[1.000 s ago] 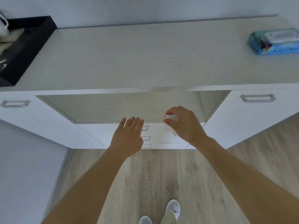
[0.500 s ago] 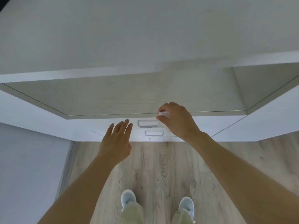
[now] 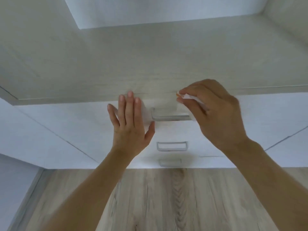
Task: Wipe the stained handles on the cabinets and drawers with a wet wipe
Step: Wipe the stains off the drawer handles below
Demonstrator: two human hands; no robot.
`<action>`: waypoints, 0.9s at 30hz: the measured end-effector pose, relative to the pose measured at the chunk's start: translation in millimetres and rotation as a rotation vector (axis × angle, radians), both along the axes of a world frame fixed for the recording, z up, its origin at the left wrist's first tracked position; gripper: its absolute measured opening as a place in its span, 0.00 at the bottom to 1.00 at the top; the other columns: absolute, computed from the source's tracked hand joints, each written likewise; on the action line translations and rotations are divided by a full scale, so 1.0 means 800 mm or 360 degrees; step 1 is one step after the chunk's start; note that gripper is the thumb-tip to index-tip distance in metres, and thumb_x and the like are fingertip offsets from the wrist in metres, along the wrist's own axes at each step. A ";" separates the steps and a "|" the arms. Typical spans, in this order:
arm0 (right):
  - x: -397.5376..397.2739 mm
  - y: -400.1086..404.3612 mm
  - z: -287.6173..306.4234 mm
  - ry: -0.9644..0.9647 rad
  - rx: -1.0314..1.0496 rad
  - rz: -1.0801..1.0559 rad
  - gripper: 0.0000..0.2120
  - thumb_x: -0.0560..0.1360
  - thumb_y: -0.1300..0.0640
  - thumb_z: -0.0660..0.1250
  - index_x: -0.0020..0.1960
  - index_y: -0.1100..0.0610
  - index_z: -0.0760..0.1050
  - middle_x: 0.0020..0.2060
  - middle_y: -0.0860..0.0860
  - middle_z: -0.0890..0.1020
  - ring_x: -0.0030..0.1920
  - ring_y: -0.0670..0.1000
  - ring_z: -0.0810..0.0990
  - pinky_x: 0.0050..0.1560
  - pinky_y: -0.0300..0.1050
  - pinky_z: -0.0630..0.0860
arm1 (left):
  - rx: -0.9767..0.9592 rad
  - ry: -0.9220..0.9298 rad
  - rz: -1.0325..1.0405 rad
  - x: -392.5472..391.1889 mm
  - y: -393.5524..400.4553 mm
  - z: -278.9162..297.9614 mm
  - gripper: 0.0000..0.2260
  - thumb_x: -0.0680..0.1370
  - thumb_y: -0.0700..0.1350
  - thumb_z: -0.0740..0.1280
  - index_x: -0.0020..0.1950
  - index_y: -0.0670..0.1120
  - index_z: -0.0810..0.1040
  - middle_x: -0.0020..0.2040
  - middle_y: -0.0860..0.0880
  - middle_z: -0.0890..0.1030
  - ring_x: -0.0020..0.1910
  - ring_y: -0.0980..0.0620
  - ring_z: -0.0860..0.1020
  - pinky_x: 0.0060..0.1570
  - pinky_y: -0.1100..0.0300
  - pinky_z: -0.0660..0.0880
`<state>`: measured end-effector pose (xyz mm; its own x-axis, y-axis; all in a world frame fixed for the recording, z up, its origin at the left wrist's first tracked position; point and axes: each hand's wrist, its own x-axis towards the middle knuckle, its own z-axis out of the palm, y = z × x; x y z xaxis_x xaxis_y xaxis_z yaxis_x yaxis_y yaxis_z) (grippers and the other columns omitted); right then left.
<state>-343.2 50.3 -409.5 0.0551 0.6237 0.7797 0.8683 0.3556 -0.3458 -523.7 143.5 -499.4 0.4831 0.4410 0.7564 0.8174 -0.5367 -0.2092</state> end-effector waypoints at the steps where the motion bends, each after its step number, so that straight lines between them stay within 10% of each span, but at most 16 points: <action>1: 0.003 -0.004 -0.008 -0.0087 0.0085 -0.0028 0.04 0.75 0.62 0.70 0.45 0.64 0.81 0.41 0.55 0.83 0.41 0.57 0.80 0.41 0.52 0.78 | 0.0068 -0.0096 -0.0019 0.008 0.007 -0.007 0.34 0.76 0.55 0.63 0.70 0.32 0.57 0.70 0.32 0.59 0.68 0.32 0.57 0.71 0.37 0.48; 8: 0.018 -0.017 -0.055 0.0113 0.0282 -0.0084 0.02 0.75 0.62 0.71 0.46 0.59 0.82 0.42 0.52 0.79 0.44 0.44 0.76 0.46 0.24 0.69 | 0.0358 -0.0505 -0.0108 0.049 0.021 -0.036 0.35 0.74 0.57 0.58 0.71 0.32 0.57 0.69 0.33 0.57 0.68 0.31 0.57 0.72 0.42 0.44; 27: 0.009 -0.003 -0.082 0.0030 0.0427 -0.0164 0.12 0.80 0.60 0.58 0.51 0.62 0.80 0.45 0.55 0.80 0.47 0.44 0.75 0.49 0.24 0.67 | 0.0499 -0.0601 -0.0118 0.054 0.026 -0.041 0.35 0.75 0.57 0.56 0.72 0.33 0.56 0.70 0.34 0.56 0.70 0.33 0.57 0.72 0.42 0.46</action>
